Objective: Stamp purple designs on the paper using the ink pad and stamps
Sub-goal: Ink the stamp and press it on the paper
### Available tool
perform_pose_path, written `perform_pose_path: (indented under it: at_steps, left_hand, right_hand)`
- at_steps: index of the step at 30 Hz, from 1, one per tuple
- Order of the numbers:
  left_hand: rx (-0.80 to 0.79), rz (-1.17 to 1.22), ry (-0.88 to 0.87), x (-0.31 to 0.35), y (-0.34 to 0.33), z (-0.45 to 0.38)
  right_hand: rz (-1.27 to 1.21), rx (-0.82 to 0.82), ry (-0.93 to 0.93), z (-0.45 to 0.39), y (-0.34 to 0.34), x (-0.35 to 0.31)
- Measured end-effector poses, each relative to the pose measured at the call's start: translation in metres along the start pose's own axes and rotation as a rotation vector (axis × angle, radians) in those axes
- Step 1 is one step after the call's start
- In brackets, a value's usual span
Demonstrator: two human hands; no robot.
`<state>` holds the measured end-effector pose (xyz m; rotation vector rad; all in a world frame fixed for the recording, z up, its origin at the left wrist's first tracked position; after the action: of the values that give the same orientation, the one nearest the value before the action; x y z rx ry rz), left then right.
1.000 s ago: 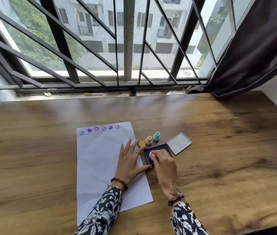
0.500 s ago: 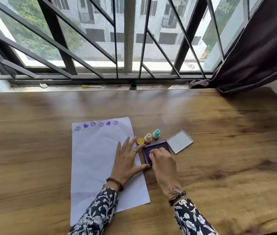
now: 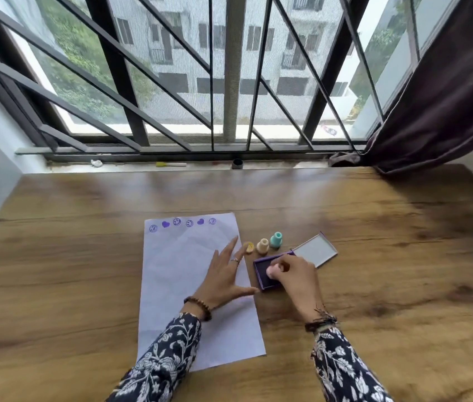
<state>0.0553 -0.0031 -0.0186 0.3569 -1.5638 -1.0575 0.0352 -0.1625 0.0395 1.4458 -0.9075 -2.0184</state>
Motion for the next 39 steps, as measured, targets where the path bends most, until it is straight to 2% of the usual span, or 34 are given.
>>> perform_pose_path:
  at_steps: [2, 4, 7, 9, 11, 15, 21, 25, 32, 39]
  left_hand:
    - [0.054, -0.058, -0.019, -0.014, 0.022, -0.005]
    - [0.115, -0.137, -0.008, -0.032, 0.047, -0.012]
    - [0.122, -0.234, 0.04, -0.056, 0.073, -0.027]
    - [0.065, -0.302, 0.095, -0.07, 0.078, -0.033]
    - [0.044, -0.277, 0.16, -0.08, 0.076, -0.031]
    - [0.096, -0.224, 0.201, -0.092, 0.064, -0.014]
    - [0.208, -0.248, 0.203, -0.097, 0.052, 0.013]
    - [0.214, -0.257, 0.195, -0.097, 0.052, 0.014]
    - [0.224, -0.256, 0.173, -0.097, 0.051, 0.014]
    - [0.234, -0.233, 0.167, -0.097, 0.051, 0.015]
  right_hand:
    - [-0.218, 0.058, -0.086, 0.006, 0.001, 0.005]
    - [-0.558, 0.082, -0.207, 0.012, -0.005, 0.005]
    - [-0.99, 0.041, -0.312, 0.015, -0.022, -0.009]
    - [-1.132, 0.034, -0.322, 0.011, -0.034, -0.025]
    - [-1.168, 0.047, -0.305, 0.005, -0.046, -0.04]
    - [-1.0, 0.104, -0.221, -0.015, -0.067, -0.061]
    - [-0.533, 0.193, -0.128, -0.035, -0.092, -0.085]
    - [-0.175, 0.249, -0.011, -0.042, -0.099, -0.1]
    - [0.119, 0.243, 0.18, -0.043, -0.107, -0.113]
    - [0.26, 0.23, 0.21, -0.047, -0.107, -0.119]
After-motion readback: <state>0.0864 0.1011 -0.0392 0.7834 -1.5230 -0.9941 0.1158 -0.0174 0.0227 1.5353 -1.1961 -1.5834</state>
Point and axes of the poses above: each hand's wrist, its own z-axis away from the middle knuckle, its own y-axis out of the back of the hand, x = y × z, the point moved 4 cm from there along -z, towards the middle knuckle, and after that the axes turned 1 degree about -y, right-handed, at the moved point
